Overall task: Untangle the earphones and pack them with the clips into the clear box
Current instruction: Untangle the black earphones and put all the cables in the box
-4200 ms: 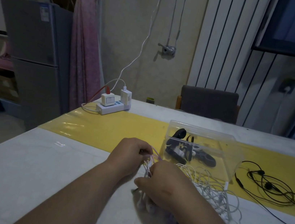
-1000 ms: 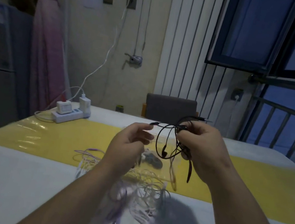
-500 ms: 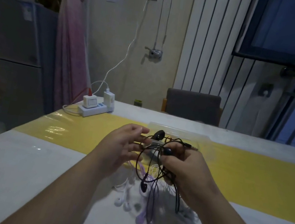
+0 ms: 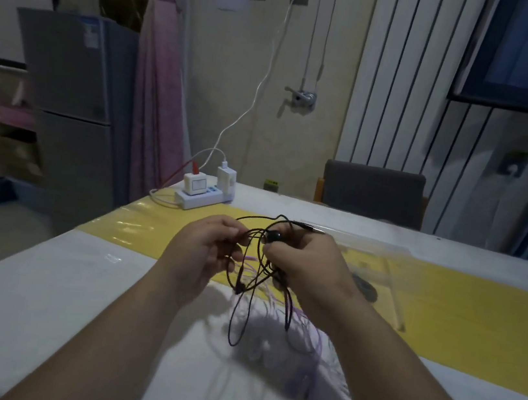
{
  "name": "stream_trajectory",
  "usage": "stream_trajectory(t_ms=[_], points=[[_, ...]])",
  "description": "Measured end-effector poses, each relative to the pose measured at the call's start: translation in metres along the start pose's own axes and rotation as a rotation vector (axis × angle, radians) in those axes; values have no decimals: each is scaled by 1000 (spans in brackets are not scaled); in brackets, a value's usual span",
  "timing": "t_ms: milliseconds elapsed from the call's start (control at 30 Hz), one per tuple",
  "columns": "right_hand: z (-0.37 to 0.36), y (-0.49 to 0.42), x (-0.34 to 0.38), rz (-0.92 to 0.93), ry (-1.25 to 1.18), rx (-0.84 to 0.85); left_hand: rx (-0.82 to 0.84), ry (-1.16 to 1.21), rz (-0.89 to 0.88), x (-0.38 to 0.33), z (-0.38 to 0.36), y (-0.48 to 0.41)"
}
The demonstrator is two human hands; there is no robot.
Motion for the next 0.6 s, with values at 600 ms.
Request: stream_trajectory(t_ms=[600], points=[[-28, 18, -60, -160, 163, 73, -147, -367, 139, 33, 56, 24]])
Point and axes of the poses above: each hand's wrist, its own y-axis away from the middle knuckle, its own z-axis out of the back of the hand, x = y × z, the point moved 10 cm from there along -y, towards the middle knuckle, and after that the axes turned 14 degrees about -y, right-handed, at the moved point
